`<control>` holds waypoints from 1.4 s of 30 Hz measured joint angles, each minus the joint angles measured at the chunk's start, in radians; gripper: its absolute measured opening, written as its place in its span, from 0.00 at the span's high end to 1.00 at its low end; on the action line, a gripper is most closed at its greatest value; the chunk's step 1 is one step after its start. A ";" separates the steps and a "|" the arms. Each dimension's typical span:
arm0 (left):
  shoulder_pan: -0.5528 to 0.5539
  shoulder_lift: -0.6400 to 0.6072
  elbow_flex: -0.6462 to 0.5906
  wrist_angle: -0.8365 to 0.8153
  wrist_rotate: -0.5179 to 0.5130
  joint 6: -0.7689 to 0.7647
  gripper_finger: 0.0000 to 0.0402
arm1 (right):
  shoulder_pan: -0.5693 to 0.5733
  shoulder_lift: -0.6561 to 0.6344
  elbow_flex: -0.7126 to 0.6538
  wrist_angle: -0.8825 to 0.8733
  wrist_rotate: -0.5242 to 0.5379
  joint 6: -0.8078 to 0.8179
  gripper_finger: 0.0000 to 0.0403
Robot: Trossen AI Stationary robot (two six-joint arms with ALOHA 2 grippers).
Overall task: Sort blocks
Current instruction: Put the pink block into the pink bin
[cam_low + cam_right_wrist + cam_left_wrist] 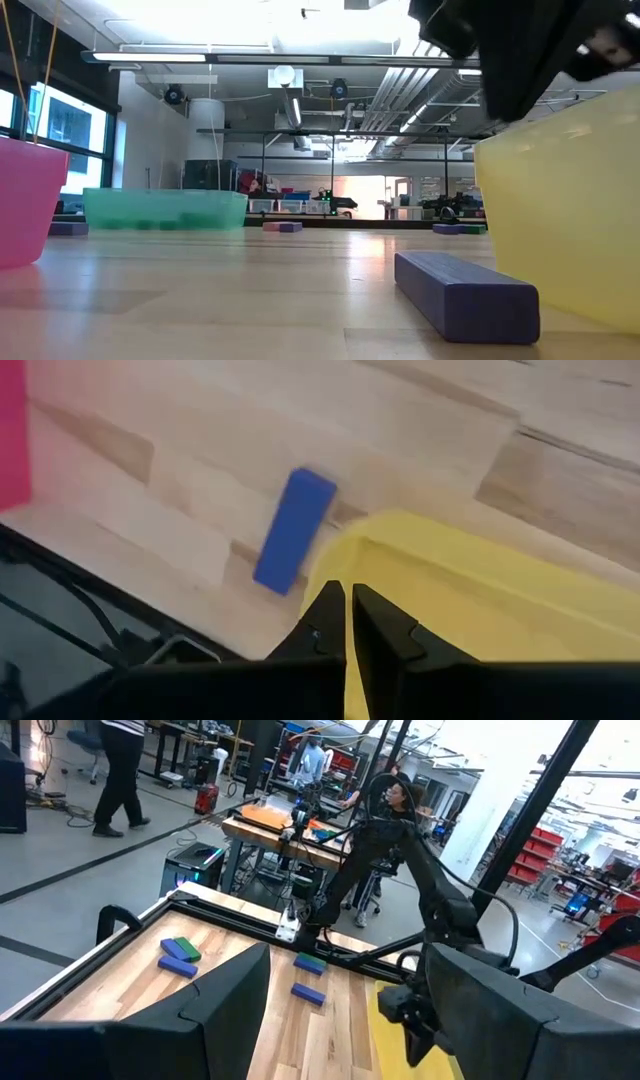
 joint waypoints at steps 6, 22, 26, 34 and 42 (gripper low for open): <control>0.000 0.000 0.000 -0.003 0.009 0.000 0.36 | 0.042 -0.015 0.093 -0.095 -0.008 -0.042 1.00; -0.051 -0.003 -0.028 -0.030 0.164 0.050 0.36 | 0.046 -0.035 0.213 -0.077 0.379 0.011 1.00; -0.083 -0.005 -0.125 0.069 0.097 0.025 0.36 | -0.079 -0.034 0.205 -0.042 0.427 -0.061 1.00; -0.113 0.050 -0.359 0.482 -0.070 -0.204 0.36 | -0.481 -0.030 0.178 0.239 0.148 -0.687 1.00; -0.029 0.528 -0.113 0.244 -0.233 -0.175 0.39 | -0.795 -0.176 0.176 0.235 -0.088 -1.174 1.00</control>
